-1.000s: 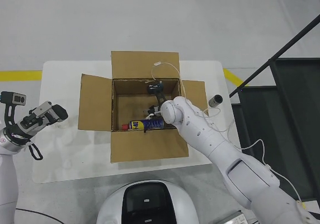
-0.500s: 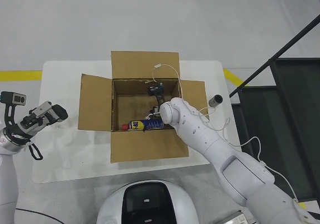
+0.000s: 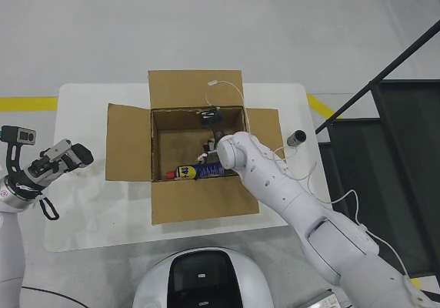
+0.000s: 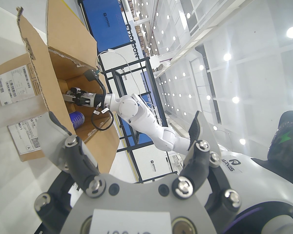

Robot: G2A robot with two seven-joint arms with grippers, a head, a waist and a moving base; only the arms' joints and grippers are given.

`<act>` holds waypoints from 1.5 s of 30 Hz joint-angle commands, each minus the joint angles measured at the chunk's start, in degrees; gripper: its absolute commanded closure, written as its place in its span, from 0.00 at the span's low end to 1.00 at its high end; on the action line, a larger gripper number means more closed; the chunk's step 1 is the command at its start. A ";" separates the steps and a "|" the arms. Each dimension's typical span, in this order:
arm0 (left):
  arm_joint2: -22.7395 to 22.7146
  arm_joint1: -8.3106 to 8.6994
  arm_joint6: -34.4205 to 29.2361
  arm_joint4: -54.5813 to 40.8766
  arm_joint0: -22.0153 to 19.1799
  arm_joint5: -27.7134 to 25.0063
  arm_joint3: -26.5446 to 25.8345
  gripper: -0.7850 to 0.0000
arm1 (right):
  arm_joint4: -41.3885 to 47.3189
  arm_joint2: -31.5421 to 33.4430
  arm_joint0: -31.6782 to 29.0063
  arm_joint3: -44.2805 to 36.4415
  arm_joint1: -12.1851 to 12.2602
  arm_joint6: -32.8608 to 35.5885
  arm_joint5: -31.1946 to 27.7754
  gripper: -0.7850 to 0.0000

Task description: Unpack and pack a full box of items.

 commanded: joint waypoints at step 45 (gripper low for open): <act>0.00 0.00 0.00 0.00 0.00 0.00 0.00 0.00 | -7.17 11.81 -13.28 -29.08 5.80 12.46 -4.01 1.00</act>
